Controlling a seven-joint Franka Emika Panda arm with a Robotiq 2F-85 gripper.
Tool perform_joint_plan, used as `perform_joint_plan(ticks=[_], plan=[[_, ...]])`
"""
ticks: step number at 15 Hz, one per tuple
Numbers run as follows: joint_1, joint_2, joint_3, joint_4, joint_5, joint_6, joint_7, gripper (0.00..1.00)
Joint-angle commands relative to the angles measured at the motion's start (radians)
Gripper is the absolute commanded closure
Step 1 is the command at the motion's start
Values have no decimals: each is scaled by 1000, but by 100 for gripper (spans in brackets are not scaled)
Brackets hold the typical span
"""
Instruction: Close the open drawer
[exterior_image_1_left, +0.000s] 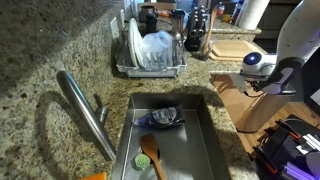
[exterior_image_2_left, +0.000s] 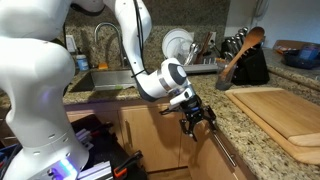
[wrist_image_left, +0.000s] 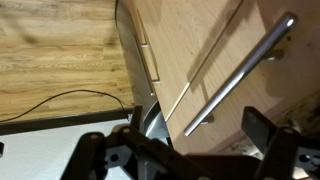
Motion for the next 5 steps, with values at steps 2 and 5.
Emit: perform_joint_plan(ticks=[2, 5], plan=[[7, -19, 33, -8, 176, 14, -186, 0], [17, -20, 36, -7, 245, 11, -238, 0]])
